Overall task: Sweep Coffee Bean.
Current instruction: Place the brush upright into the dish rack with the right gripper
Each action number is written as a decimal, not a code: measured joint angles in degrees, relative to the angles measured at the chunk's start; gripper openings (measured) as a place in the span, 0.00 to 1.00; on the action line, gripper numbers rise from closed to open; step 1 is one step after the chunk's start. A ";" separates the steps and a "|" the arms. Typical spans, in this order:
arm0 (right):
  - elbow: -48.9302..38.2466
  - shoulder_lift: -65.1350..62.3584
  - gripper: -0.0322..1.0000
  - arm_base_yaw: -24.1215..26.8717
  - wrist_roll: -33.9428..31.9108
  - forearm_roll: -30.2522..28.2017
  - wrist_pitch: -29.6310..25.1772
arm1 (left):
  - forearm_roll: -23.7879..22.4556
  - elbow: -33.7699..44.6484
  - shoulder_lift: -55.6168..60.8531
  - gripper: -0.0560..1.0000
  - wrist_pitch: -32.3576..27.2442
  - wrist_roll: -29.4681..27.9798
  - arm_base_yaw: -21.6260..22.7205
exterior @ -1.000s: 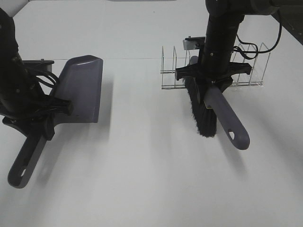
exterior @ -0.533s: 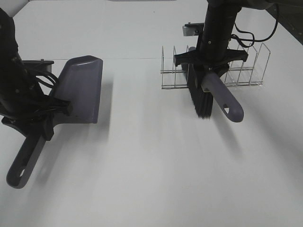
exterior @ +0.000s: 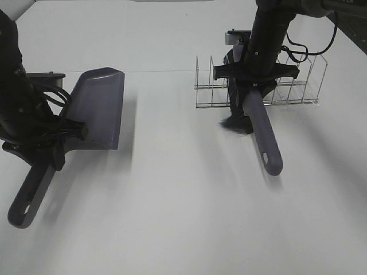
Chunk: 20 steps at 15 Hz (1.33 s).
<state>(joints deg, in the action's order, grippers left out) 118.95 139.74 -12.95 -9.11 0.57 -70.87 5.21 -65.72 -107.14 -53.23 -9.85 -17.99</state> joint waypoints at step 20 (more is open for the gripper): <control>10.14 2.41 0.63 0.06 7.05 3.61 0.52 | 0.00 0.00 0.00 0.37 -0.06 0.00 0.00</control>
<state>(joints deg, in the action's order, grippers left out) 129.09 142.15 -12.89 -2.06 4.18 -70.36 5.21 -65.72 -107.14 -53.29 -9.85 -17.99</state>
